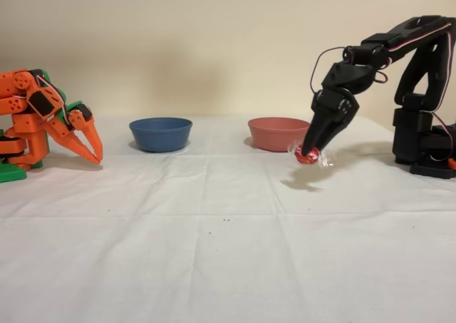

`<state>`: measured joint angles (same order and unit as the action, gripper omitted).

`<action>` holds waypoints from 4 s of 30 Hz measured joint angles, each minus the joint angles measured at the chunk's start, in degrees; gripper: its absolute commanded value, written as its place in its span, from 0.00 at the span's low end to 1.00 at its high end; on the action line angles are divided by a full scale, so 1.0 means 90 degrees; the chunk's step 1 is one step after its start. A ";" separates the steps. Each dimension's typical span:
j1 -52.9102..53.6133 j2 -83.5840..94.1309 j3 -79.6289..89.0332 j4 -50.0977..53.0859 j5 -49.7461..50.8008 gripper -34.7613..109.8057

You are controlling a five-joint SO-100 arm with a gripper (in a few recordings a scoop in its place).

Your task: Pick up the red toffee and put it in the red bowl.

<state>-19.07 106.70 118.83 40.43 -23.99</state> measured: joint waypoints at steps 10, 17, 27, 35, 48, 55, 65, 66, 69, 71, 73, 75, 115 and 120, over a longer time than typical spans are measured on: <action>0.1279 0.0840 -0.0039 0.0635 -0.0391 0.28; 0.2031 0.1348 -0.0225 0.1025 -0.0830 0.28; 0.3154 0.1563 -0.0459 0.1162 -0.1309 0.28; 0.4082 0.1563 -0.0469 0.1094 -0.1748 0.27; 0.5283 0.1045 -0.0469 0.0439 -0.2197 0.27; 0.5518 0.0830 -0.0459 0.0205 -0.2207 0.27; 0.5723 0.0537 -0.0381 -0.0176 -0.2129 0.27; 0.5771 0.0527 -0.0332 -0.0205 -0.2129 0.27; 0.5762 0.0518 -0.0234 -0.0293 -0.2129 0.27; 0.5752 0.0508 -0.0215 -0.0352 -0.2129 0.27; 0.5820 0.0479 -0.0215 -0.0439 -0.2168 0.27; 0.5898 0.0391 -0.0215 -0.0469 -0.2188 0.28; 0.5283 0.2754 -0.0049 0.1563 -0.1396 0.40; 0.4736 0.3457 0.0391 0.1709 -0.0840 0.38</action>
<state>23.55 137.81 122.34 55.81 -31.55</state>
